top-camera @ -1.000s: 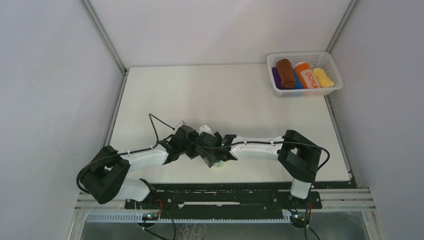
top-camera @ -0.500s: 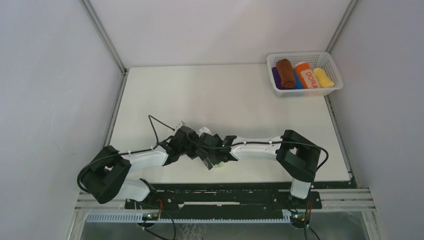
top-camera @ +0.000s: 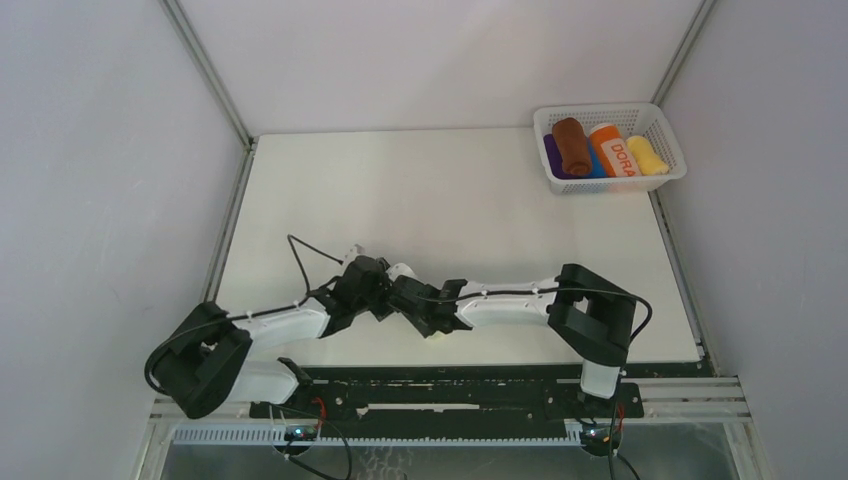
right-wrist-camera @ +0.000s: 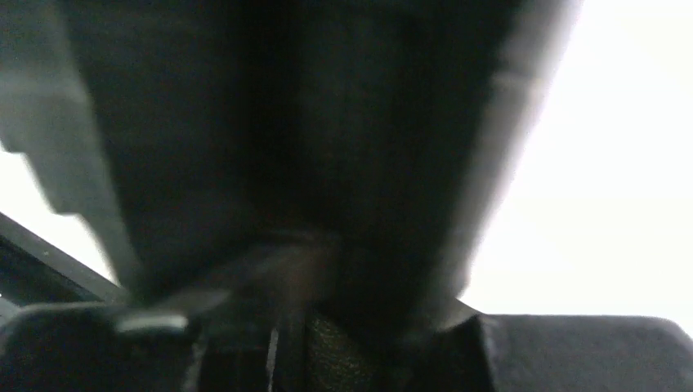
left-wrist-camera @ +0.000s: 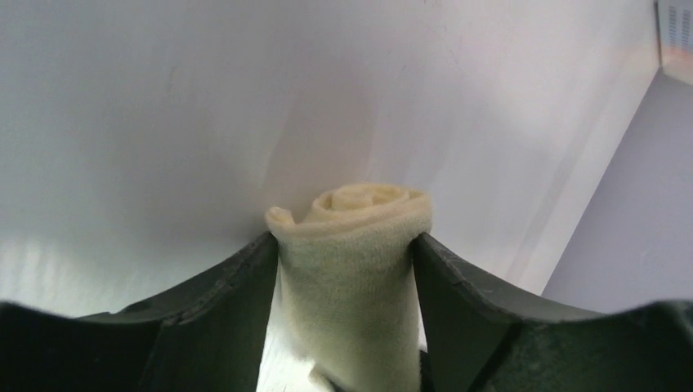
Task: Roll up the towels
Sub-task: Pick up the towel at the center of the board, then place the towel in the bin.
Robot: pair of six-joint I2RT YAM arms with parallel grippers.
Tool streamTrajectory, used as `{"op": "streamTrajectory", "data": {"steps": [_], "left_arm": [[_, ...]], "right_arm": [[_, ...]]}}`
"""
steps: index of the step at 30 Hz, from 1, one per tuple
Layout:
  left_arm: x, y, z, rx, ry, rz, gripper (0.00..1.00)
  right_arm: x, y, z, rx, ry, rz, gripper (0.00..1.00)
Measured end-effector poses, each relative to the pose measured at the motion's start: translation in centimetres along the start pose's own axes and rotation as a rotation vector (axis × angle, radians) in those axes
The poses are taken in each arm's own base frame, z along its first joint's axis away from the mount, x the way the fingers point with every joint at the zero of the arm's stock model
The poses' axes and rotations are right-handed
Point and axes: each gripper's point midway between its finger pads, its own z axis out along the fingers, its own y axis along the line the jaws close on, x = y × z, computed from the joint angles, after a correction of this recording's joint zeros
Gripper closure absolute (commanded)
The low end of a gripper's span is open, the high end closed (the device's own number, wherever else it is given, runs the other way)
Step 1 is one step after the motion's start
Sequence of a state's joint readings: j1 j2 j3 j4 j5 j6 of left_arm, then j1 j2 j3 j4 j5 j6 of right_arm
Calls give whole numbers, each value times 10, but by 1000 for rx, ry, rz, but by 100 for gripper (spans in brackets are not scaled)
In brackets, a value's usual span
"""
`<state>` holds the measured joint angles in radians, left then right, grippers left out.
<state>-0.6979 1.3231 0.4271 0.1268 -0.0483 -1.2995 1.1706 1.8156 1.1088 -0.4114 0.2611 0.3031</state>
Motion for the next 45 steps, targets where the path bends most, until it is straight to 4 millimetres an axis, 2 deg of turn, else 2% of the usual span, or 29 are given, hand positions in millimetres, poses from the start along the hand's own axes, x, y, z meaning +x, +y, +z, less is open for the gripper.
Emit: {"op": "streamTrajectory", "data": {"steps": [5,6,10,14,17,20,25,27,29,33,37,41,45], "left_arm": [[-14,5,-21,-24,-53,16,26],[-20,3,-28,-15,-68,17,25],[-49,-7,-61,45,-159,15,24],[-80,5,-88,21,-254,13,22],[-102,12,-111,-20,-323,38,11],[-124,5,-143,-40,-399,110,0],[-160,-25,-208,-35,-571,283,0],[-168,-30,-224,-50,-624,338,0],[-175,-27,-234,-95,-667,388,0],[-180,-9,-238,-212,-694,469,0],[-189,5,-248,-326,-742,524,0],[-198,12,-257,-389,-796,538,0],[-204,16,-265,-431,-834,538,0]], "right_arm": [[-2,-8,-13,12,-6,-14,87],[-1,-15,-17,28,-1,-13,87],[1,-61,-35,115,26,33,87],[-6,-110,-59,197,3,95,87],[-12,-154,-81,274,-15,141,90],[-23,-208,-103,388,-34,196,91],[-41,-305,-146,603,-82,277,91],[-36,-344,-161,687,-81,325,92],[-37,-385,-178,778,-86,355,92],[-35,-464,-200,944,-93,422,92],[-31,-527,-197,1049,-72,462,93],[-21,-583,-166,1105,-9,451,94],[1,-605,-126,1076,76,413,94]]}}
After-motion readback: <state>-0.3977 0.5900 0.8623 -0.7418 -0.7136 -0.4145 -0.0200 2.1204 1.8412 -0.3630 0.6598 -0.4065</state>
